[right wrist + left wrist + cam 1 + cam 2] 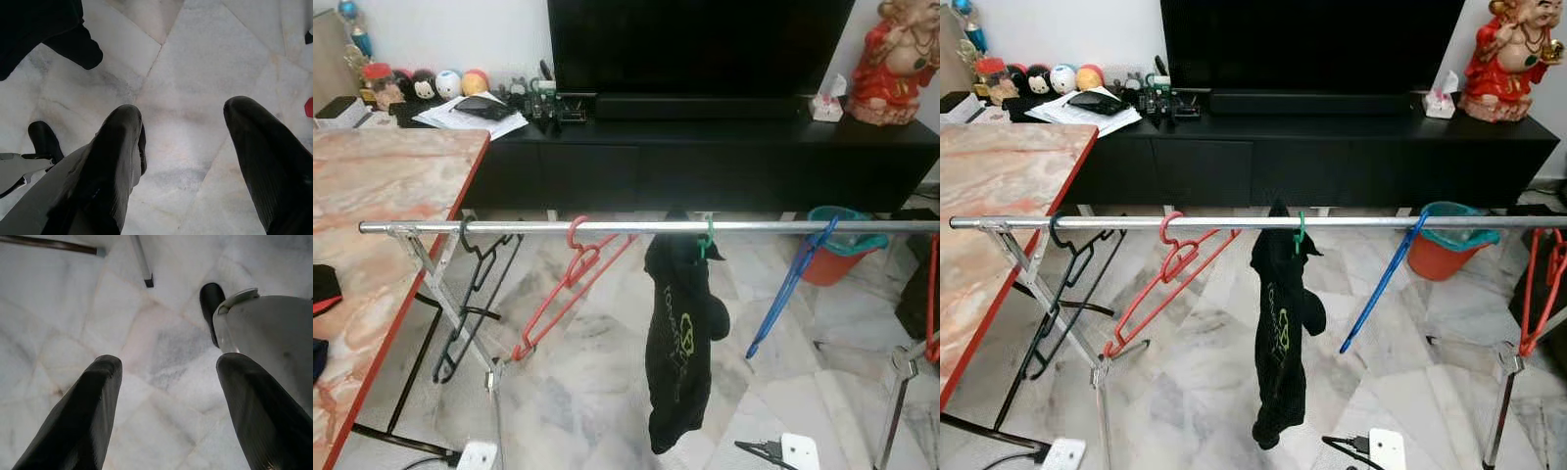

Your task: Hang hanger

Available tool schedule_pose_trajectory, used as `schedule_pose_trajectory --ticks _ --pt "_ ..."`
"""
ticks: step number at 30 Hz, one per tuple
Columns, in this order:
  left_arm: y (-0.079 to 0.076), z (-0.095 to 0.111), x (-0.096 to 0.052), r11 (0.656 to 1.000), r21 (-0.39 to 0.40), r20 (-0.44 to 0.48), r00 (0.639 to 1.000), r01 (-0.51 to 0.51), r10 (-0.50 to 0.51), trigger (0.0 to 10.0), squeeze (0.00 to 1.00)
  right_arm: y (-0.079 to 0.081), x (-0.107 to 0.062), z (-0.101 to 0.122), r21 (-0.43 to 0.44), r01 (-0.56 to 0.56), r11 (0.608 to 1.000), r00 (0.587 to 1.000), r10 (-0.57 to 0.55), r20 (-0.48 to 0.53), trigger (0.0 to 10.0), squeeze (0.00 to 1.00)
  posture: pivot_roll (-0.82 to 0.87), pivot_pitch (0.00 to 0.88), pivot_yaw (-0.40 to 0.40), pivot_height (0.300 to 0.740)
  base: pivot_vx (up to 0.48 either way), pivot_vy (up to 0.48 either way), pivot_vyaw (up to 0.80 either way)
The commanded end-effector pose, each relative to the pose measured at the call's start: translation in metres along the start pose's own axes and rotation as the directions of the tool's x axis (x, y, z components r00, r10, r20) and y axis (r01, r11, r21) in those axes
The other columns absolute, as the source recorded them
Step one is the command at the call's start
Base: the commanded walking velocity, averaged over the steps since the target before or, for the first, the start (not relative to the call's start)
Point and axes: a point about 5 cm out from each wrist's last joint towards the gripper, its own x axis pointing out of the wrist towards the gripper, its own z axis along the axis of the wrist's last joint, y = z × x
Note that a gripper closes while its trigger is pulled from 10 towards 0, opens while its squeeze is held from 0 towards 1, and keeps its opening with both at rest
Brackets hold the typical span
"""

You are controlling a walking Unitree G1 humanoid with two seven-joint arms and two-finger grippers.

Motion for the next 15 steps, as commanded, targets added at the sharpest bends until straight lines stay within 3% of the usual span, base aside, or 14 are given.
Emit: schedule_pose_trajectory --ticks 1,6,9,12,15 --pt "0.001 0.006 0.0 1.0 -0.015 0.022 1.0 -0.012 0.013 10.0 0.0 -0.002 0.0 -0.002 -0.008 0.004 1.0 1.0 -0.004 0.001 10.0 0.0 -0.12 0.0 0.001 0.74 0.0 0.0 0.0" --pt "0.005 0.011 0.001 0.999 -0.033 0.041 0.998 -0.042 0.043 10.0 0.0 -0.003 -0.001 -0.003 -0.033 -0.001 0.999 1.0 0.001 -0.008 10.0 0.0 -0.11 0.0 -0.005 0.74 0.0 0.0 0.0" --pt "0.001 0.015 0.002 0.995 -0.09 0.05 0.997 -0.051 0.056 10.0 0.0 -0.002 -0.001 -0.005 -0.054 -0.019 0.998 1.0 0.018 -0.016 10.0 0.0 -0.13 0.0 0.007 0.74 0.0 0.0 0.0" --pt "-0.001 0.013 0.003 0.994 -0.095 0.035 0.998 -0.057 0.06 10.0 0.0 0.0 -0.001 -0.007 -0.046 -0.017 0.999 1.0 0.016 -0.018 10.0 0.0 -0.14 0.0 0.015 0.74 0.0 0.0 0.0" --pt "0.015 0.009 0.001 0.995 -0.086 0.033 0.998 -0.05 0.053 10.0 0.0 0.001 -0.001 -0.008 -0.036 -0.017 0.999 1.0 0.016 -0.019 10.0 0.0 -0.15 0.0 0.023 0.74 0.0 0.0 0.0"
